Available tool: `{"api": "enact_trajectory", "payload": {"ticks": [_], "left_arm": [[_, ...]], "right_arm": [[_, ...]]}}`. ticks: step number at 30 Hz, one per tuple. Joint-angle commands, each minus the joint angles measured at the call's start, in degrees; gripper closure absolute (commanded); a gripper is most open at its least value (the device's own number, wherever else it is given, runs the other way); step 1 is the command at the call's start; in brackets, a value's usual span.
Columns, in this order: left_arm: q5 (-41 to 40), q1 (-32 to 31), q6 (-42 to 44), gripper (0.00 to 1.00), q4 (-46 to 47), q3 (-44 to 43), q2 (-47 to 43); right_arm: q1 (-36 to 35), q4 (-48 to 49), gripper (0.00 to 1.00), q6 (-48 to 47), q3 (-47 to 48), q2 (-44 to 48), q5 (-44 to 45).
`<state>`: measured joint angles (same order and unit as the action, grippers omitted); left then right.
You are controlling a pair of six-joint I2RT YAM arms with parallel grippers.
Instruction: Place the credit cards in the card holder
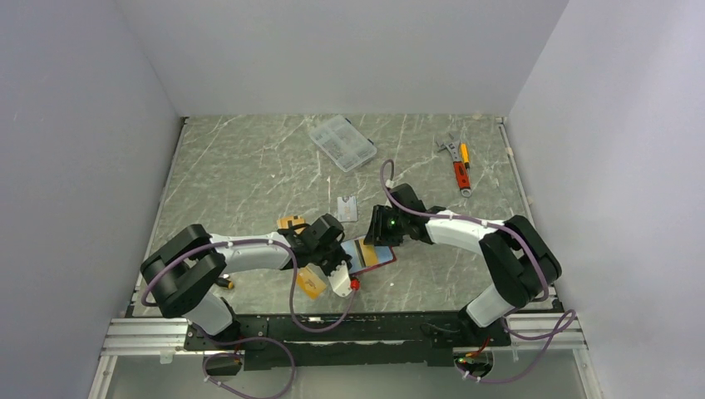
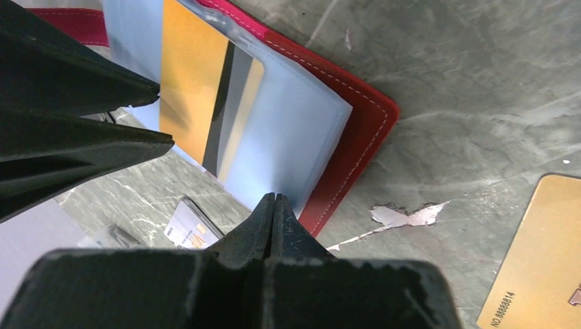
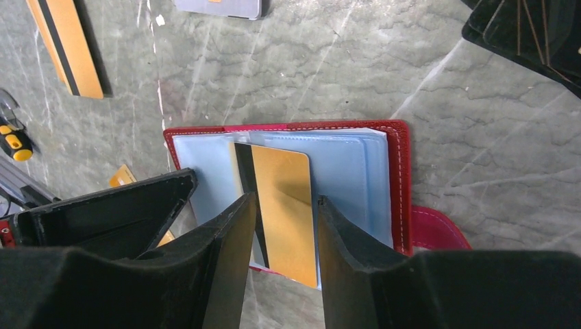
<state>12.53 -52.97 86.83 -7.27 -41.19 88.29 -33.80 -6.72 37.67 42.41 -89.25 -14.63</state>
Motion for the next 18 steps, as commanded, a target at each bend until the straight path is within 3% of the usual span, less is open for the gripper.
{"api": "enact_trajectory", "payload": {"ticks": [1,18], "left_arm": [[0.19,0.21,1.9,0.99,-1.42,-0.04,0.3],[0.14,0.44,2.79,0.99,-0.12,3.68,-0.47]], "right_arm": [[-0.5,2.45,0.59,0.54,0.31,-0.47,-0.2],[-3.8,3.75,0.58,1.52,1.31,-3.38,-0.48]]}}
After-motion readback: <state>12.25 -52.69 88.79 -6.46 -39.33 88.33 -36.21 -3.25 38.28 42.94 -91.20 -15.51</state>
